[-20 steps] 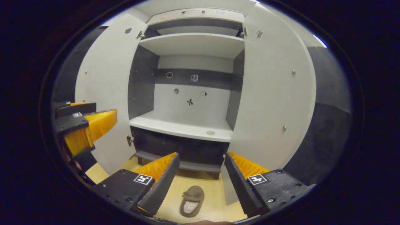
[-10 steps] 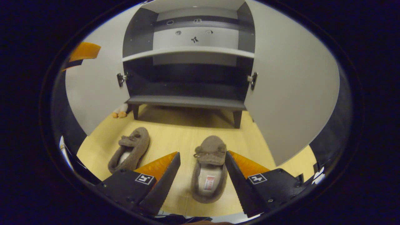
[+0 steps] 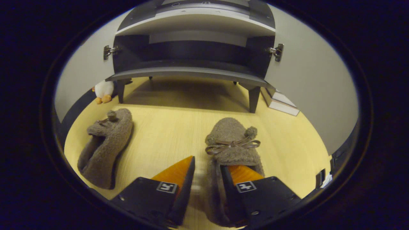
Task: Grab one shoe with the right hand and put it into the shoe cabinet, grab the other shoe with the left hand and put it into the shoe cabinet; then close the right door with the right hand and the left door with the left hand.
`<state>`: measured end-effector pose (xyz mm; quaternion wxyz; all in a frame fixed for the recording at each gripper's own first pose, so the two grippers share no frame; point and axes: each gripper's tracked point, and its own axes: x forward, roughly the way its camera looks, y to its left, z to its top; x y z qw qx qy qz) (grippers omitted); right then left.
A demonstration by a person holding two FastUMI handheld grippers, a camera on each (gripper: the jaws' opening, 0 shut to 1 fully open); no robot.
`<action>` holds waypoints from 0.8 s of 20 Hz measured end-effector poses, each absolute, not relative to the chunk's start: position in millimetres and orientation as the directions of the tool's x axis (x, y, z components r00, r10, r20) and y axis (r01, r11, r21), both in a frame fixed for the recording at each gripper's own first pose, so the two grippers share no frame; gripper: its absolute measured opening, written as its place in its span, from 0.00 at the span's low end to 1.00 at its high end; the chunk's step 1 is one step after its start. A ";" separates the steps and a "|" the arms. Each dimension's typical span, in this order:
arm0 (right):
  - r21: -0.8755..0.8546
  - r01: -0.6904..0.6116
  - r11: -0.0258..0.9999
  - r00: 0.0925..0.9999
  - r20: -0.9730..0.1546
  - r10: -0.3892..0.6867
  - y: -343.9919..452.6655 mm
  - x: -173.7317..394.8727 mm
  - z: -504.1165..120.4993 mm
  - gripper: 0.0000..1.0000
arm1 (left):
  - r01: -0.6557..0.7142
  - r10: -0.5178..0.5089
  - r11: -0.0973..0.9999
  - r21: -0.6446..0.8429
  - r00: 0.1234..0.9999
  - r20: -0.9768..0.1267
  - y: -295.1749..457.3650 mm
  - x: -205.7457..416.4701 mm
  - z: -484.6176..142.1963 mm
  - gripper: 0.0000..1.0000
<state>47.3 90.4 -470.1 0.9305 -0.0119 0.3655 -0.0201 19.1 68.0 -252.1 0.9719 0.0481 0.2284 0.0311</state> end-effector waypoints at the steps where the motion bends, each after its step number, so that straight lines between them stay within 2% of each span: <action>1: -0.059 0.022 0.998 0.720 -0.691 -0.057 88.2 46.8 -472.7 0.34 | -0.043 0.090 0.993 0.113 0.889 -0.449 71.8 17.4 -256.3 0.96; 2: -0.086 0.026 0.996 0.725 -0.684 -0.078 86.6 47.9 -471.4 0.14 | -0.047 0.095 0.992 0.115 0.886 -0.454 74.0 15.7 -258.9 0.96; 3: -0.109 0.026 0.994 0.729 -0.678 -0.094 84.4 48.4 -469.0 0.14 | -0.048 0.095 0.992 0.115 0.884 -0.458 75.0 14.3 -260.4 0.96; 4: -0.138 0.023 0.990 0.732 -0.672 -0.111 85.2 46.1 -465.6 0.08 | -0.048 0.097 0.992 0.116 0.882 -0.461 74.1 14.7 -260.6 0.96; 8: -0.123 0.033 0.992 0.740 -0.664 -0.107 78.0 39.5 -444.9 0.06 | -0.030 0.083 0.992 0.122 0.885 -0.458 67.7 14.8 -259.3 1.00; 10: -0.112 0.052 0.992 0.757 -0.644 -0.113 70.2 38.4 -424.5 0.06 | -0.009 0.063 0.992 0.125 0.901 -0.430 55.5 15.9 -248.8 0.95; 16: -0.051 0.080 0.995 0.818 -0.567 -0.095 52.0 39.0 -329.7 0.06 | 0.036 0.007 0.994 0.101 0.918 -0.396 32.0 19.5 -222.7 0.95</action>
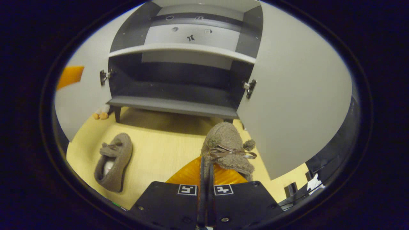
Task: Grab one shoe with the right hand and put it into the shoe cabinet, grab the other shoe with the left hand and put it into the shoe cabinet; then close the right door with the right hand and the left door with the left hand.
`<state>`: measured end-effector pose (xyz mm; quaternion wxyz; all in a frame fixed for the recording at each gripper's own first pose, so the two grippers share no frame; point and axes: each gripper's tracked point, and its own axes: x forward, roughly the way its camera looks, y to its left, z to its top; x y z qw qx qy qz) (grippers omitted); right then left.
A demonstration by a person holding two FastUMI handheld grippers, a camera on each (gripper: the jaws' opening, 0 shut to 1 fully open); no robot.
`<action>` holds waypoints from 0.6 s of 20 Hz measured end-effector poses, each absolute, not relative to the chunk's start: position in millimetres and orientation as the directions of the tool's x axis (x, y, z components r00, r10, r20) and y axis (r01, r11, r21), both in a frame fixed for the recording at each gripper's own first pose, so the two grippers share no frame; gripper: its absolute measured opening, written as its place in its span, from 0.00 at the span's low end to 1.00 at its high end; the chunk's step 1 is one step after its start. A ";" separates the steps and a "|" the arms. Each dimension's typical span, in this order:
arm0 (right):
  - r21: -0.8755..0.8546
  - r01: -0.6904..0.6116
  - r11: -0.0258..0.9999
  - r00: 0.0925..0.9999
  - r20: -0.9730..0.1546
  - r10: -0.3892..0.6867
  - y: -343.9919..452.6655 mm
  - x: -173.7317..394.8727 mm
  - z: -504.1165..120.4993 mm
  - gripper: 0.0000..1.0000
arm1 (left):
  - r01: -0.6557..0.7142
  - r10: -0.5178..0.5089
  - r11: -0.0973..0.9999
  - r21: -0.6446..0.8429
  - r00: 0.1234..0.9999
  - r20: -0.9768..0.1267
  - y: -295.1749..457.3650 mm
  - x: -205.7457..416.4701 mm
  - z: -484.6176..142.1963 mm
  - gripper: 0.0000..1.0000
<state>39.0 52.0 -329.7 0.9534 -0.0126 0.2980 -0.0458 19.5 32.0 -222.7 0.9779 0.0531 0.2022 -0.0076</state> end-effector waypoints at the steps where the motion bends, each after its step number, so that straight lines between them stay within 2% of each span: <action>1: -0.045 0.080 0.996 0.833 -0.546 -0.091 48.9 41.0 -307.8 0.06 | 0.052 -0.008 0.994 0.099 0.918 -0.396 28.8 19.0 -218.4 0.95; 5: -0.011 0.061 0.998 0.889 -0.455 -0.060 38.5 46.7 -219.4 0.06 | 0.093 -0.047 0.990 0.108 0.930 -0.365 22.0 17.5 -194.0 0.95; 9: 0.018 -0.027 0.999 0.941 -0.336 0.032 48.5 43.3 -113.8 0.06 | 0.157 -0.106 0.982 0.108 0.920 -0.376 10.3 8.1 -177.6 0.95; 12: 0.020 -0.057 0.998 0.962 -0.267 0.060 56.1 37.4 -70.4 0.06 | 0.163 -0.119 0.981 0.108 0.935 -0.334 4.6 7.1 -151.4 0.95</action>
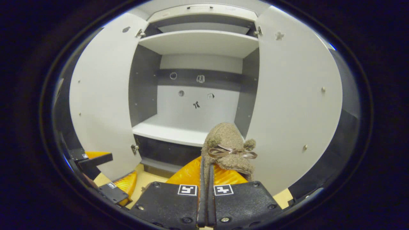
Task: Grab one shoe with the right hand and put it into the shoe cabinet, grab the other shoe with the left hand and put it into the shoe cabinet; then close the right door with the right hand and the left door with the left hand.
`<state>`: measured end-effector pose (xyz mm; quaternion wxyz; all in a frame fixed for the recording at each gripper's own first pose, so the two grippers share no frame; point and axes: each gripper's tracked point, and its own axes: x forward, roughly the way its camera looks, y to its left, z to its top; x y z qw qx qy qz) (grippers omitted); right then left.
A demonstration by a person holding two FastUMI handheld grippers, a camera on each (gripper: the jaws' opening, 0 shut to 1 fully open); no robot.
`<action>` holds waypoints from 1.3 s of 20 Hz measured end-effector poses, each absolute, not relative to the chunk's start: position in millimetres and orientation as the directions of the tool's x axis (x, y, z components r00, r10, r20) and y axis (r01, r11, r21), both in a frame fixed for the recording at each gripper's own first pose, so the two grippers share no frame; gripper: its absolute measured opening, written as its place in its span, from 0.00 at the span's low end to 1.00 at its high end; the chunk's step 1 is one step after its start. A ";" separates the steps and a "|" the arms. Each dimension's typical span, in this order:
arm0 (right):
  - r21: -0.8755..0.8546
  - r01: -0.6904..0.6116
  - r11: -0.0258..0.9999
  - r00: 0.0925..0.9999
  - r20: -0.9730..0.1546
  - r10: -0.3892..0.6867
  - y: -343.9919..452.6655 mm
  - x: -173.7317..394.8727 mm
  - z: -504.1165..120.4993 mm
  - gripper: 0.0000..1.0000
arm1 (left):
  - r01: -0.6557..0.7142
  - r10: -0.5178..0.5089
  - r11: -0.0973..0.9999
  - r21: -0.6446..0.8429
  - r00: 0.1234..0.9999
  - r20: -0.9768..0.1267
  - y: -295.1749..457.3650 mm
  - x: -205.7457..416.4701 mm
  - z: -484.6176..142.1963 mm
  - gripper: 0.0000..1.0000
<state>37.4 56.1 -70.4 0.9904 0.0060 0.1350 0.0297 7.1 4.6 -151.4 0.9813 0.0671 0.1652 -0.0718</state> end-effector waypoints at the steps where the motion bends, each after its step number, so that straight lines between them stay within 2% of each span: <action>1: 0.019 -0.060 0.998 0.962 -0.266 0.063 56.8 36.9 -67.2 0.06 | 0.160 -0.117 0.980 0.115 0.942 -0.314 2.1 8.2 -141.3 0.95; 5: 0.020 -0.092 0.996 0.949 -0.302 0.094 60.0 47.3 -73.5 0.06 | 0.139 -0.101 0.978 0.153 0.966 -0.237 -0.9 14.7 -111.9 0.95; 8: -0.018 -0.103 0.995 0.951 -0.295 0.093 57.7 74.0 -67.1 0.06 | 0.122 -0.081 0.978 0.170 0.969 -0.232 1.6 13.0 -111.3 0.95; 12: -0.056 -0.087 0.995 0.967 -0.246 0.071 55.5 144.2 -42.4 0.06 | 0.070 -0.024 0.979 0.190 0.971 -0.238 18.5 5.1 -115.9 0.95; 18: -0.116 -0.105 0.988 0.954 -0.292 0.067 73.2 260.2 -37.5 0.06 | -0.014 0.070 0.980 0.197 0.958 -0.278 52.5 -12.8 -127.7 0.95; 22: -0.132 -0.078 0.988 0.936 -0.352 0.027 77.9 328.3 -59.7 0.06 | -0.066 0.130 0.974 0.219 0.947 -0.293 72.7 -24.7 -134.2 0.95; 24: -0.142 -0.019 0.990 0.918 -0.394 -0.039 69.7 349.4 -83.0 0.06 | -0.090 0.158 0.969 0.232 0.941 -0.298 81.1 -31.2 -138.1 0.95; 26: -0.112 0.001 0.994 0.903 -0.426 -0.049 71.2 360.7 -101.7 0.07 | -0.111 0.182 0.968 0.227 0.929 -0.322 85.5 -36.9 -145.9 0.95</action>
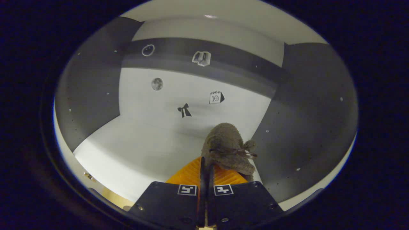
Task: Grab one shoe with the right hand and put it into the shoe cabinet, grab the other shoe with the left hand and put it into the shoe cabinet; then close the right door with the right hand and the left door with the left hand.
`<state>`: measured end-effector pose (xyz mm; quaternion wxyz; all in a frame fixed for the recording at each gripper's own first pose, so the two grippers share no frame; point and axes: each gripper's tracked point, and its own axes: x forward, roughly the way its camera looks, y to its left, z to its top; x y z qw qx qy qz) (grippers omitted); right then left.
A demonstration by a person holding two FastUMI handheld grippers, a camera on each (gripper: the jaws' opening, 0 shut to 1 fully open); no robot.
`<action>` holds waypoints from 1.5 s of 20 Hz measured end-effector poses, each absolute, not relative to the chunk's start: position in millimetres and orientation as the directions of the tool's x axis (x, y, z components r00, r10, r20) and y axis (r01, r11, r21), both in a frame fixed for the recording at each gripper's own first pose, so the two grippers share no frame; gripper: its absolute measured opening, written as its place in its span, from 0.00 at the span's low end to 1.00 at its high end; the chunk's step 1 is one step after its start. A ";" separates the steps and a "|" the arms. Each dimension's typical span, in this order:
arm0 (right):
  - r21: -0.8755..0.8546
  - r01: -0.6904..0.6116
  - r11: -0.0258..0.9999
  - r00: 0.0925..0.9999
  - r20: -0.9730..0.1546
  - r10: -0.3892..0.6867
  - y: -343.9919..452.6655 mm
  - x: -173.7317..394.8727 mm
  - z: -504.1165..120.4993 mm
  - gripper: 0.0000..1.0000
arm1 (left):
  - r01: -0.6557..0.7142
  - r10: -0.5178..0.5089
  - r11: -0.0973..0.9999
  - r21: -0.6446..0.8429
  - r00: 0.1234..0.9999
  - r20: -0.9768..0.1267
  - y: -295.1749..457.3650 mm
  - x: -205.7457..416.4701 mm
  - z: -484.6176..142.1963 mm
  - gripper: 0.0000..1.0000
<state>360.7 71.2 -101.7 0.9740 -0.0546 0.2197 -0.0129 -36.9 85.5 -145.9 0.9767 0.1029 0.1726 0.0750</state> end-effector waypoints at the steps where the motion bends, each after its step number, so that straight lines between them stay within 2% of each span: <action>1: -0.110 0.000 0.994 0.901 -0.431 -0.048 72.6 364.0 -104.3 0.07 | -0.118 0.188 0.968 0.222 0.925 -0.329 87.1 -39.1 -148.1 0.95; 5: -0.119 -0.059 0.991 0.884 -0.468 -0.003 79.7 364.6 -113.0 0.10 | -0.129 0.201 0.966 0.226 0.921 -0.334 91.5 -39.6 -149.9 0.95; 6: -0.098 -0.079 0.992 0.882 -0.471 0.024 84.1 361.3 -112.7 0.24 | -0.130 0.202 0.965 0.226 0.921 -0.333 92.4 -39.4 -149.9 0.95; 7: -0.089 -0.077 0.993 0.885 -0.466 0.027 82.8 358.1 -110.1 0.20 | -0.127 0.198 0.966 0.225 0.923 -0.331 91.1 -38.0 -149.6 0.95; 10: -0.083 -0.048 0.995 0.896 -0.443 0.007 69.6 352.7 -101.6 0.35 | -0.116 0.186 0.969 0.219 0.925 -0.331 84.6 -34.3 -150.0 0.95; 12: -0.072 -0.052 0.996 0.901 -0.433 0.016 67.8 349.7 -98.0 0.36 | -0.106 0.175 0.971 0.215 0.927 -0.333 80.4 -32.1 -151.1 0.95; 13: -0.092 -0.037 0.995 0.901 -0.433 -0.007 62.2 351.0 -97.2 0.44 | -0.098 0.167 0.972 0.211 0.927 -0.336 77.3 -30.4 -152.0 0.95; 14: -0.106 -0.037 0.994 0.899 -0.438 -0.013 60.4 349.9 -98.3 0.41 | -0.090 0.159 0.974 0.210 0.929 -0.335 74.6 -30.0 -152.4 0.95; 16: -0.106 -0.039 0.994 0.898 -0.440 -0.012 60.4 342.4 -94.6 0.42 | -0.080 0.148 0.974 0.214 0.933 -0.327 71.7 -28.2 -151.0 0.95; 17: -0.085 -0.037 0.996 0.900 -0.435 -0.003 60.6 337.1 -92.7 0.50 | -0.080 0.148 0.973 0.215 0.934 -0.325 71.5 -27.7 -150.6 0.95; 18: -0.068 -0.045 0.997 0.904 -0.427 0.012 62.1 330.0 -88.7 0.42 | -0.079 0.147 0.974 0.211 0.934 -0.326 71.1 -27.0 -152.1 0.95; 20: -0.058 -0.058 0.997 0.916 -0.400 0.030 59.4 315.4 -80.3 0.43 | -0.081 0.146 0.976 0.201 0.932 -0.332 71.5 -27.1 -154.8 0.95; 21: -0.042 -0.065 0.997 0.926 -0.375 0.045 59.4 307.3 -72.4 0.43 | -0.081 0.146 0.977 0.199 0.931 -0.335 71.8 -26.9 -156.1 0.95; 22: -0.028 -0.056 0.998 0.937 -0.347 0.043 54.5 298.5 -62.6 0.51 | -0.080 0.143 0.978 0.195 0.931 -0.336 71.1 -26.2 -156.4 0.95; 23: -0.001 -0.050 0.999 0.948 -0.315 0.047 50.3 286.6 -51.5 0.44 | -0.077 0.138 0.979 0.190 0.931 -0.338 69.7 -25.7 -156.5 0.95; 24: 0.031 -0.051 0.998 0.960 -0.274 0.058 48.7 271.3 -37.9 0.51 | -0.070 0.131 0.980 0.187 0.931 -0.340 68.6 -25.3 -157.4 0.95; 25: 0.062 -0.058 0.996 0.972 -0.226 0.071 46.4 253.5 -23.7 0.46 | -0.062 0.123 0.981 0.186 0.933 -0.338 66.3 -24.2 -157.1 0.95; 27: 0.121 -0.070 0.990 0.990 -0.116 0.084 39.9 213.5 3.8 0.48 | -0.044 0.106 0.981 0.187 0.936 -0.335 60.5 -20.4 -156.0 0.95; 28: 0.140 -0.071 0.988 0.995 -0.059 0.080 36.0 191.8 17.4 0.53 | -0.035 0.096 0.982 0.186 0.939 -0.330 57.0 -18.2 -154.3 0.95; 30: 0.145 -0.099 0.984 0.994 0.058 0.091 33.8 146.2 39.2 0.57 | -0.020 0.073 0.985 0.170 0.947 -0.314 49.3 -12.4 -147.7 0.95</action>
